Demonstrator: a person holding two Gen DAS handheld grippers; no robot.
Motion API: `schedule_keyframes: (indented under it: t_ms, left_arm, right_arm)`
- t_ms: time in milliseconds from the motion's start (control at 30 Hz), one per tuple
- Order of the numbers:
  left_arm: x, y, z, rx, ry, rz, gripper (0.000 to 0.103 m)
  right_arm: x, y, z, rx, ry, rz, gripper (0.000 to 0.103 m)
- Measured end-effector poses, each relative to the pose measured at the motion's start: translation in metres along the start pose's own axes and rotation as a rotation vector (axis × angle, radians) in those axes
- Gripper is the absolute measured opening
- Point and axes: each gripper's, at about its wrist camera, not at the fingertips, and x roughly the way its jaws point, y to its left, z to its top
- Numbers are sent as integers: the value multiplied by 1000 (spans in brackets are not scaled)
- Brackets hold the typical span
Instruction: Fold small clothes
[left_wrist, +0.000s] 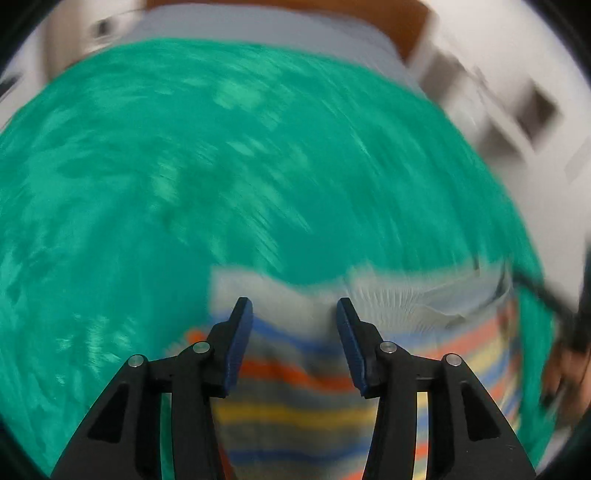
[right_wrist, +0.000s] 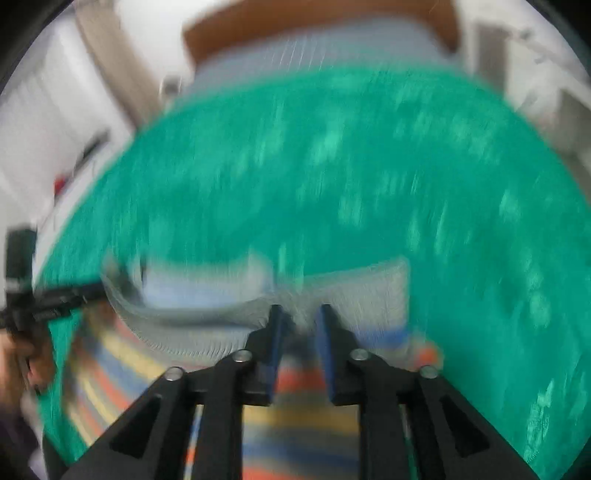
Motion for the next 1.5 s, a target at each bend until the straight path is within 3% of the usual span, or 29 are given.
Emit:
schedule_keyframes:
  t_ms: [33,100,167,233,300,367,433,567,700,800,1133,1233,1500]
  left_arm:
    - [-9,13,1,-67,-29,-13,58]
    - [-27,29,-6,-105,-52,-40,60]
    - [-50,33,-29,-54,-58,-33,62]
    - [-69,30,-63,23,-53,-41,70]
    - [-75,23,-100,112,-36,3,78]
    - [-67,17,-133,194,31,129,73]
    - [-72,28,-160,173,64,169,71]
    - [-117,36,-184,100,-2,238,75]
    - [-150,16,-191,149,-84,287,84]
    - [-167,-1,-190,190,-131,320,85]
    - [-189,-30,-189,260,-193,326,86]
    - [-190,-35,-190,265,-193,326,86]
    - [-161,-21,-224,226,-207,309,93]
  right_arm:
    - [-6,1,0,12,-30,8,46]
    - [-22,3,-7,7,-57,37,50]
    - [-37,9,-23,-63,-9,41,50]
    - [-51,18,-49,-142,39,74,50]
    - [-68,20,-87,-192,96,137,50]
    - [-76,14,-134,-203,178,173,50]
    - [-71,3,-173,-213,281,106,49]
    - [-121,-18,-216,-118,234,23,49]
    - [-169,-14,-235,-84,113,-17,62]
    - [-189,-10,-244,-44,43,-21,67]
    - [-207,12,-255,-98,-9,-64,68]
    - [-211,16,-258,-117,-21,-73,75]
    - [-201,-3,-277,-64,-92,-134,80]
